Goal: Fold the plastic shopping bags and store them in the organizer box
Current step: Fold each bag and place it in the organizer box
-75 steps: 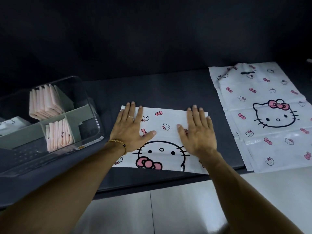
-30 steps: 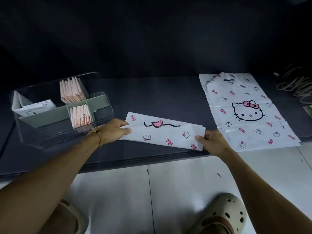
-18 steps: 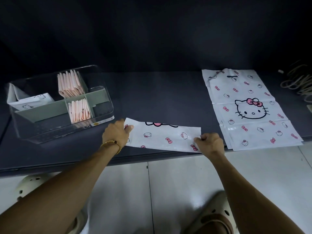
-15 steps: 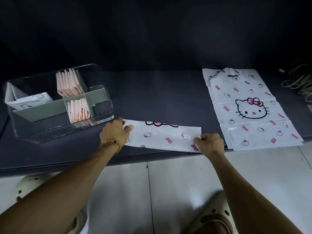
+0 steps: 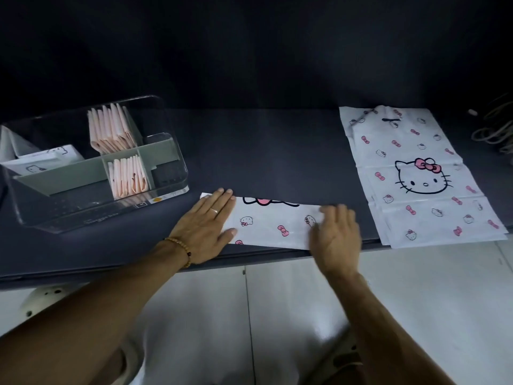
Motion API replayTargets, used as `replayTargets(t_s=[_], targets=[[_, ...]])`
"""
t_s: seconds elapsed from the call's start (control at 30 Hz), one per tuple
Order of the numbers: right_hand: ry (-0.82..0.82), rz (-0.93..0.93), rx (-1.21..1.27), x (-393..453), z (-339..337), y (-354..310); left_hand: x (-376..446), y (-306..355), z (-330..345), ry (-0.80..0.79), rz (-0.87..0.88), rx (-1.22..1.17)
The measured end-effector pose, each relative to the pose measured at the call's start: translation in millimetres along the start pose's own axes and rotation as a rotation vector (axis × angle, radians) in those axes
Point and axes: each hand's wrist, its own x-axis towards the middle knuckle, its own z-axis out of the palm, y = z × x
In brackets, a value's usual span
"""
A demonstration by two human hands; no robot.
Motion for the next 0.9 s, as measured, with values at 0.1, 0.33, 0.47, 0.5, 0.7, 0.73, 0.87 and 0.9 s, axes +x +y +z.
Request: replayTargets(t_s=[0.1,0.33,0.47,0.5,0.7,0.73,0.87,0.9], targets=[[-0.103,-0.267,0.204,-4.0,22.6,-69.4,0.8,3.7,-2.0,0.0,-0.009,0.018],[-0.441,-0.355,0.026,-1.5,65.3,-94.6,-3.4,-2.4,-7.7,-0.001,0.05,-0.023],[-0.479,-0.381,-0.087,4.4,60.2,-53.3,-4.0,-3.9,-7.7,-0.008,0.042,0.002],[-0.489,-0.379,-0.099,6.0,59.7,-48.1,-3.0,-3.5,-8.2,-0.008,0.043,0.0],[-0.524,-0.392,-0.116,12.4,56.8,-23.2,-3.2,-1.8,-10.1,-0.016,0.031,0.024],[-0.521,-0.395,-0.112,13.2,56.0,-21.1,-3.1,-1.4,-10.2,-0.016,0.029,0.023],[-0.502,-0.419,-0.112,13.3,51.6,-11.4,-3.5,-0.8,-9.3,-0.022,0.022,0.026],[-0.487,-0.414,-0.111,13.0,50.1,-8.5,-3.1,-0.7,-8.8,-0.023,0.021,0.036]])
